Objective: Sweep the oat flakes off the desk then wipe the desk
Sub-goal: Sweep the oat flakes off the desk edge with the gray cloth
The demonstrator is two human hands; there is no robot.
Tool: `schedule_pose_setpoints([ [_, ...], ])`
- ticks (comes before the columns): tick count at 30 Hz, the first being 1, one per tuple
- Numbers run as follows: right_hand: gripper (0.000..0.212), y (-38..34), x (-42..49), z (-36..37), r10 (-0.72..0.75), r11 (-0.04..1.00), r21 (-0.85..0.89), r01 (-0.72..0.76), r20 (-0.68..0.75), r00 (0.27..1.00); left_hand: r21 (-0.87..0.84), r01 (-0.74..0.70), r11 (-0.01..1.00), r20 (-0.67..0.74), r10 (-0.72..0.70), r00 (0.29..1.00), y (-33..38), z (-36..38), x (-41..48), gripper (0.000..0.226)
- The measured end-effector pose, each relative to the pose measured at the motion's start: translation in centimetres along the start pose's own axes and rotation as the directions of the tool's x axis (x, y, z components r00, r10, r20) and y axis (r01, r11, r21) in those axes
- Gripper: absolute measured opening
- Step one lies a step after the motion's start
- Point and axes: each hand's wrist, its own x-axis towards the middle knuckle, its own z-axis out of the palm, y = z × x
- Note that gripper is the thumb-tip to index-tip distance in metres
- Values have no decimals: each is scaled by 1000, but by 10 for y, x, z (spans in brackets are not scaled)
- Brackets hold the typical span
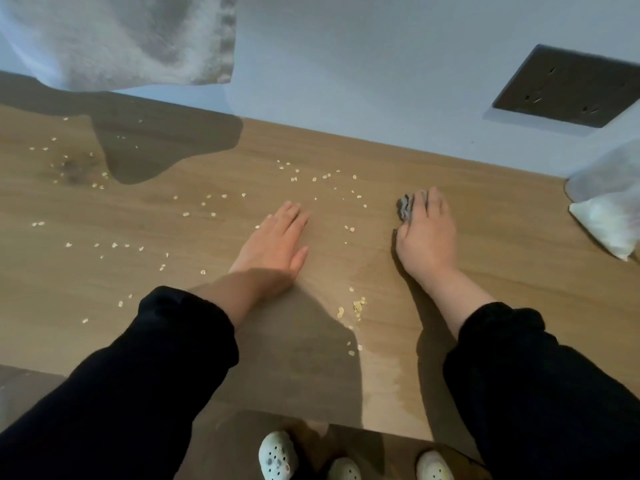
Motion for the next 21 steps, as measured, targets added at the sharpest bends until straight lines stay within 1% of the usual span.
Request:
schedule_pose_setpoints([
  [1,61,1,-10,0,-145,989,-28,146,28,989,39,17,999,10,-17,1000,-2,4,2,61],
  [2,61,5,-18,-2,-264,963,-34,267,63,962,72,24,997,23,-26,999,-3,7,3,62],
  [3,60,13,-23,-5,-329,942,-24,333,101,939,81,25,996,29,-28,999,-3,9,3,62],
  [4,59,22,-20,-8,-344,938,-13,347,108,933,70,26,997,26,-28,999,-3,10,2,62],
  [5,57,31,-11,-8,-319,947,-12,321,73,945,52,30,998,20,-31,999,-3,9,0,64],
  [6,55,37,1,-8,-255,967,-24,255,16,967,45,28,999,22,-29,999,-3,9,-1,68],
  [8,53,36,33,-10,-71,997,-28,69,-54,996,56,19,998,18,-20,1000,-6,9,-1,73],
  [9,54,30,49,-10,4,1000,-14,-5,-51,999,63,19,998,15,-20,1000,-6,9,0,74],
  [10,55,19,64,-11,41,999,-1,-41,-39,998,67,20,998,11,-20,1000,-6,9,0,74],
  [11,57,8,77,-10,39,999,2,-39,-29,999,69,18,997,8,-18,1000,-6,10,1,73],
  [12,58,-4,87,-8,3,1000,-1,-3,-22,1000,68,15,998,4,-15,1000,-6,10,1,73],
  [14,60,-23,94,-4,-139,990,-11,139,5,990,60,20,998,3,-21,1000,-8,11,1,73],
  [15,60,-28,93,-3,-227,974,-17,228,28,973,58,28,998,5,-28,1000,-8,11,1,73],
  [17,60,-24,83,-4,-396,916,-28,400,92,913,60,33,998,7,-33,999,-7,10,1,72],
  [18,59,-15,78,-6,-453,889,-19,458,125,883,64,32,997,10,-33,999,-7,10,1,71],
  [19,59,-3,74,-9,-480,874,2,486,150,864,71,35,997,13,-36,999,-7,10,1,71],
  [21,57,13,76,-14,-460,888,70,455,167,872,79,43,996,22,-45,999,-7,10,2,70],
])
